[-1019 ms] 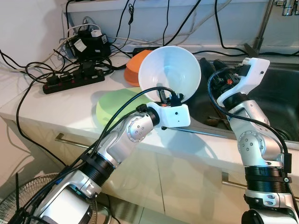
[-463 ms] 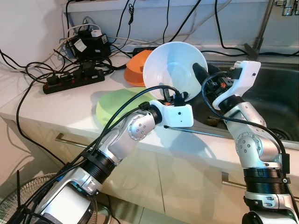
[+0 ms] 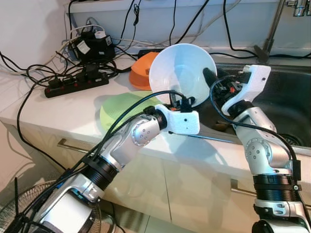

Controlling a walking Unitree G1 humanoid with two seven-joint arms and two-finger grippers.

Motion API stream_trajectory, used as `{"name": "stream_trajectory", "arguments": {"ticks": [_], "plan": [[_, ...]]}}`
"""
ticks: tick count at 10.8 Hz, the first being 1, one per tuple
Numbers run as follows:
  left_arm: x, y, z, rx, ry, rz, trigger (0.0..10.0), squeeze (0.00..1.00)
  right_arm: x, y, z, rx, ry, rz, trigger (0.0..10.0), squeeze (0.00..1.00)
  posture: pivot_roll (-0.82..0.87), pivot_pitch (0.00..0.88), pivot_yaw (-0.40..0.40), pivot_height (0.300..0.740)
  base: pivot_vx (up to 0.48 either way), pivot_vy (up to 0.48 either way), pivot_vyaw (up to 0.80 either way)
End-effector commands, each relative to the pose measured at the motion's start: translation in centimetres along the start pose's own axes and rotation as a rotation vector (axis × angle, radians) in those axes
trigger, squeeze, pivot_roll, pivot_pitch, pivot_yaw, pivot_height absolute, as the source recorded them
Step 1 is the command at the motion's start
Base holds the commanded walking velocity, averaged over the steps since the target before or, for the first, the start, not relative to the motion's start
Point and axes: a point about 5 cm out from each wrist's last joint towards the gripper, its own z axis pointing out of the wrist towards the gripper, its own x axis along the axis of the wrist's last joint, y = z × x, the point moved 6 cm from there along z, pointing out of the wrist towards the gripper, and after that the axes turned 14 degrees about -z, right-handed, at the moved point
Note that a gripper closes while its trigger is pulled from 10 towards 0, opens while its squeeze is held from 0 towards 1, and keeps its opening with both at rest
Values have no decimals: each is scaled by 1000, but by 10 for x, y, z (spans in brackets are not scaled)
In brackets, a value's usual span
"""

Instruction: Kitchen organization

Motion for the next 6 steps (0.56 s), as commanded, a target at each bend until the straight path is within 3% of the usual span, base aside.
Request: {"name": "stream_trajectory", "arguments": {"ticks": [1,6], "plan": [[7,-9,-2,15,25,38,10000,0,1,-3,4,7,-1,-2,0,0,48,0,134,740,0,0,0],[8,-7,-2,4,31,73,10000,0,0,-5,5,18,-6,-4,0,0,46,0,133,740,0,0,0]]}}
